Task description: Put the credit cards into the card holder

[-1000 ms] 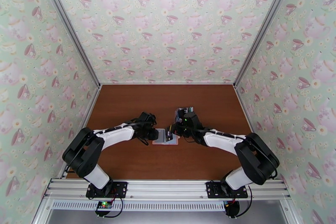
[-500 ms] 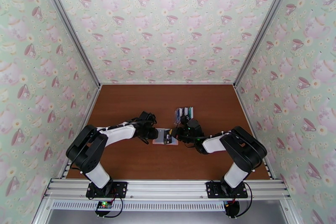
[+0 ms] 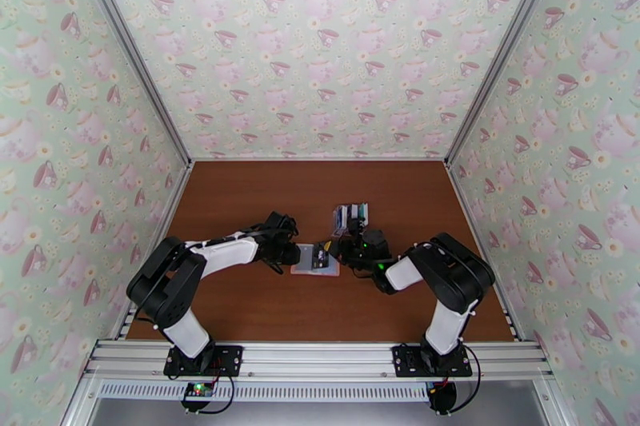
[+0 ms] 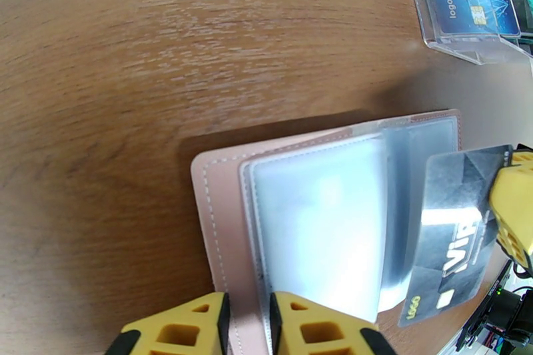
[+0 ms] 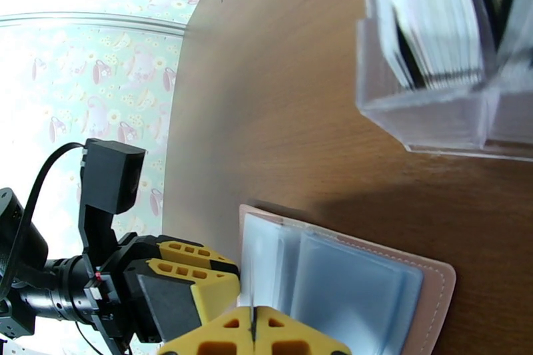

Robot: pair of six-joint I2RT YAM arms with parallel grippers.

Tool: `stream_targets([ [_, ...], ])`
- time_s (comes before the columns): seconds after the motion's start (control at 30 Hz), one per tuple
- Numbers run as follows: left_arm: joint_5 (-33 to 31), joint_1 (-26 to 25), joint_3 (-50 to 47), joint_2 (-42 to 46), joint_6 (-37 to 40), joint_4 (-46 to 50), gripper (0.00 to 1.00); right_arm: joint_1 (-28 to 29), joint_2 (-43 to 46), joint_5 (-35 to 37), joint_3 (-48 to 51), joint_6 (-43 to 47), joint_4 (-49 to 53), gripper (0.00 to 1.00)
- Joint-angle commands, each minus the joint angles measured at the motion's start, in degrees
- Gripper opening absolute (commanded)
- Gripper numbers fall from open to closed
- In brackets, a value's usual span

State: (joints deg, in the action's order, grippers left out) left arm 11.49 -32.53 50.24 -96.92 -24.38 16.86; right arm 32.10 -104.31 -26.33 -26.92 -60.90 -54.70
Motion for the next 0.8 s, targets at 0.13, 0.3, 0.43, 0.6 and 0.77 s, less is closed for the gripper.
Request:
stream_targets([
  [0.13, 0.6, 0.4, -2.0, -0.1, -0.6, -0.8, 0.23, -0.6, -2.7, -1.1, 0.9, -1.8, -5.0, 0.0],
  [0.3, 0.9, 0.4, -2.9, 0.1, -1.1, -1.2, 0.24, -0.8, -4.1, -1.3, 1.1, -2.1, -6.2, 0.0],
  [0.43, 1.0, 0.4, -3.5, 0.5, -1.5, -1.4, 0.23, -1.1, -4.9, -1.6, 1.1, -2.6, -7.3, 0.0],
  [0.6, 1.2, 0.3, -4.0, 0.7, -1.8, -1.8, 0.24, -1.1, -6.1, -1.8, 1.0, -3.0, -8.3, 0.0],
  [0.77, 1.5, 0.4, -4.7, 0.7, -2.3, -2.4, 0.24, -1.1, -7.4, -2.2, 0.7, -3.6, -9.6, 0.0],
])
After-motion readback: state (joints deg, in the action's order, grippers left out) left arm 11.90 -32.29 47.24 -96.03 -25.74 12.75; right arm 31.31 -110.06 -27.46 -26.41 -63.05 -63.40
